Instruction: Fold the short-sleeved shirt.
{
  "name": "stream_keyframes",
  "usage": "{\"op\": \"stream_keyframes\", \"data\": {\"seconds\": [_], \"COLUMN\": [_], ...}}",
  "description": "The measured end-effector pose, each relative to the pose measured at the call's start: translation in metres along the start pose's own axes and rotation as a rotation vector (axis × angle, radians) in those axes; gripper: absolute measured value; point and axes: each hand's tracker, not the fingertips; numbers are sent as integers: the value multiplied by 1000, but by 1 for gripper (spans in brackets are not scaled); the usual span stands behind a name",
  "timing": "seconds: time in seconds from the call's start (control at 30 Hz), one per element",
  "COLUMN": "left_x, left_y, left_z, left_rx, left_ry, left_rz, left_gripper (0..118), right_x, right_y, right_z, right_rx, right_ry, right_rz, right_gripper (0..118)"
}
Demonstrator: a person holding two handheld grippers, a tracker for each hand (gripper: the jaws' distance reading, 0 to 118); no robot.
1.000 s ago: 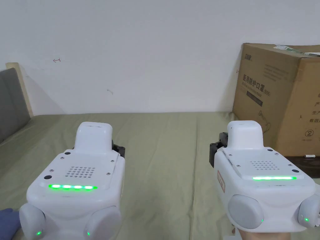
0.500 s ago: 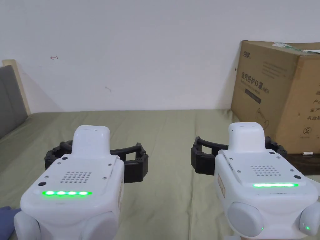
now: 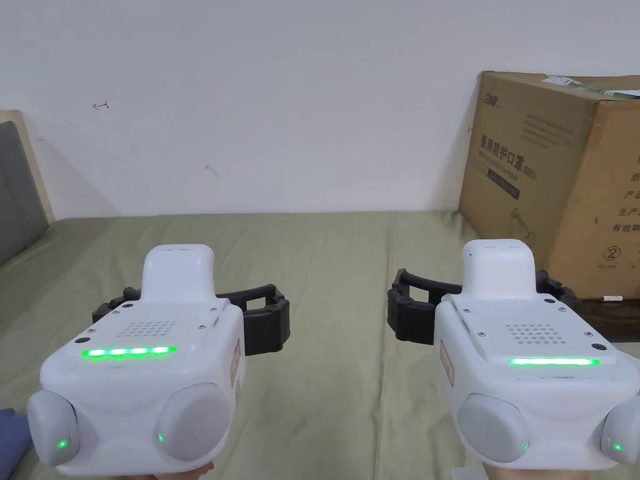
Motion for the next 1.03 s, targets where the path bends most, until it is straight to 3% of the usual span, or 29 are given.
{"op": "stream_keyframes", "data": {"seconds": [0.57,0.77,1.03], "left_x": [9,8,16], "left_y": [-3,-1,-4], "left_z": [2,4,8], "left_rx": [-24,-23,36], "left_ry": [64,20,35], "left_rz": [-40,-2,-65], "left_gripper": [116,116,116], "right_x": [3,4,6], "right_y": [-4,-6,-6], "right_z": [-4,-5,-4], "right_rx": [-28,-39,-38], "right_ry": [12,16,19], "right_rz": [-30,-35,-38], "right_gripper": [113,113,113]}}
